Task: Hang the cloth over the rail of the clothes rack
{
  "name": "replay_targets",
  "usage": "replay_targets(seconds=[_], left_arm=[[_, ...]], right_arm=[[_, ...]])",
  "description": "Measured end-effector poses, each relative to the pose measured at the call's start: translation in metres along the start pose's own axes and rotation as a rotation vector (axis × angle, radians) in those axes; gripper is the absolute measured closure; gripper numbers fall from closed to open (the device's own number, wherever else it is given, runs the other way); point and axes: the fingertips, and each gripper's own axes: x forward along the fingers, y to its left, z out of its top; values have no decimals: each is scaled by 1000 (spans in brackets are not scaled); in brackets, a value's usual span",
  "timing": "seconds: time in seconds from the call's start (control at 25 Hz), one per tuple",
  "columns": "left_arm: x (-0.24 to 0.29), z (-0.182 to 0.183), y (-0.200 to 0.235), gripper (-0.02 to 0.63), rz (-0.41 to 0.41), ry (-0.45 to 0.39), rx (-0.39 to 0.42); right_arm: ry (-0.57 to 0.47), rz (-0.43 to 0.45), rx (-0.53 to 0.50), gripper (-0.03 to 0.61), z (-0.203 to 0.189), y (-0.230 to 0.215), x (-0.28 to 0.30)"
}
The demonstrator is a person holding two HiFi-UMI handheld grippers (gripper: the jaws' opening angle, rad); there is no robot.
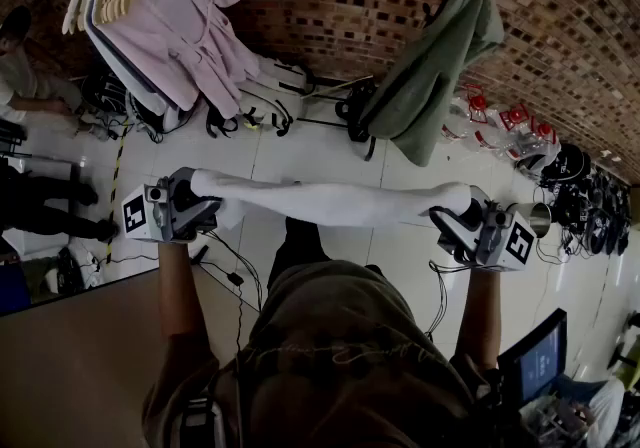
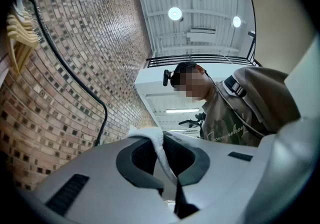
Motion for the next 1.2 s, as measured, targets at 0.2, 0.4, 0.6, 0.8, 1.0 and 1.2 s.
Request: replay_targets(seconds=[0.2,0.4,0.6,0.8,1.0,1.2], left_arm=[[-14,18,74,598,-6,-34,-42],[-24,49,155,597,1,-10,-74],[-24,79,217,597,2,-13,-80],[-10,106,252,597,-12,1,-62],[8,129,281,597,-18,0,-82],[21,150,310,598,-16,28,-95]], right_arm=[[-43,-51,45,563,2,-59,31],[-88,-89,51,563,20,-120,62],[-91,-127,-54,563,32,-175,88],[-46,-64,-47,563,58,-217,110],[22,-16,28,563,89,-248,125],[14,30,35,563,115,-267,130]])
